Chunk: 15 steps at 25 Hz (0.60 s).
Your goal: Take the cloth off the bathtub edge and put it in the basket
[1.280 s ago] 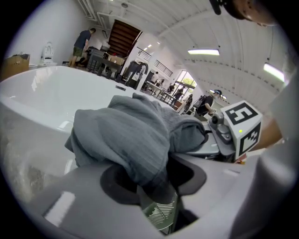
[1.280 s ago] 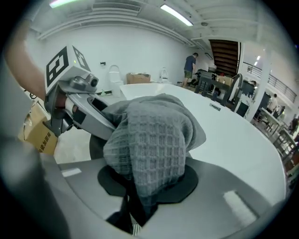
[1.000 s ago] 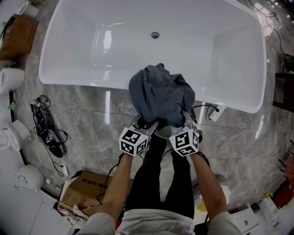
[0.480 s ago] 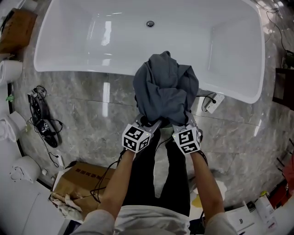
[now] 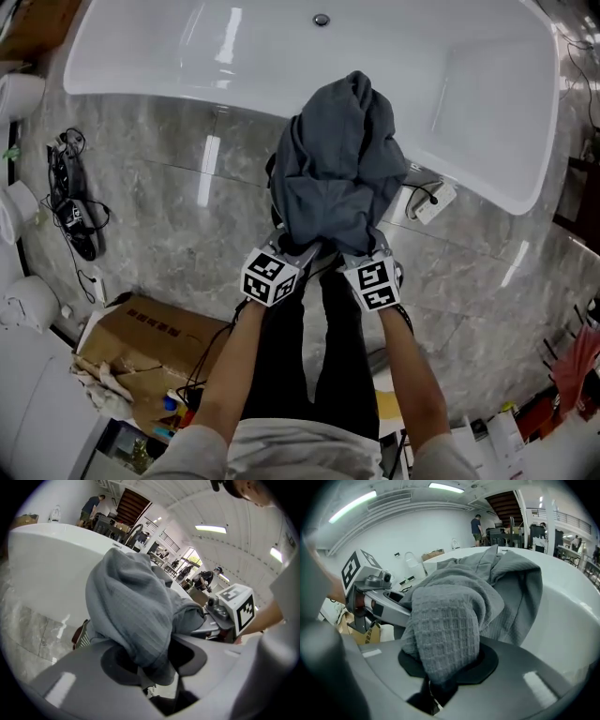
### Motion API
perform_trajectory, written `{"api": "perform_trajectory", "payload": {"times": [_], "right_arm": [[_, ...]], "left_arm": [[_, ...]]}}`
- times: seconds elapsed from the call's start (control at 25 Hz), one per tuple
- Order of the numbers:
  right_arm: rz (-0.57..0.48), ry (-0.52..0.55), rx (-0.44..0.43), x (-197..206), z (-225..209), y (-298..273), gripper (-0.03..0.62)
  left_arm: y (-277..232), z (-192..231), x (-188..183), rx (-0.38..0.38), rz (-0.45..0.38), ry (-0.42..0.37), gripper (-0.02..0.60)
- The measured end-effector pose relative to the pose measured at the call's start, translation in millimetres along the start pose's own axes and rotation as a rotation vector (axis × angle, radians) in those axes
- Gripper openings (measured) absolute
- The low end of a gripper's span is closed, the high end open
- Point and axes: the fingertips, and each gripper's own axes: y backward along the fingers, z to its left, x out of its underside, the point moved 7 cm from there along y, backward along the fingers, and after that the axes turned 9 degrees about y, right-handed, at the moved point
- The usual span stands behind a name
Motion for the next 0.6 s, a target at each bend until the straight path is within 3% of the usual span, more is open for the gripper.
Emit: {"api": "perform_trajectory", "payload": {"times": [0.36, 0.6], "right_arm": [[0.083, -0.039, -0.083, 47.8, 23.2, -24.6, 0.098], [0.124, -0.182, -0.052, 66.6, 9.0, -38.0, 0.1]], "left_arm": [[-9.7, 20.4, 53.1, -0.037, 0.05, 0.063, 0.202], [-35.9, 37.3, 36.2, -0.011, 0.117, -0.002, 0.201]]}}
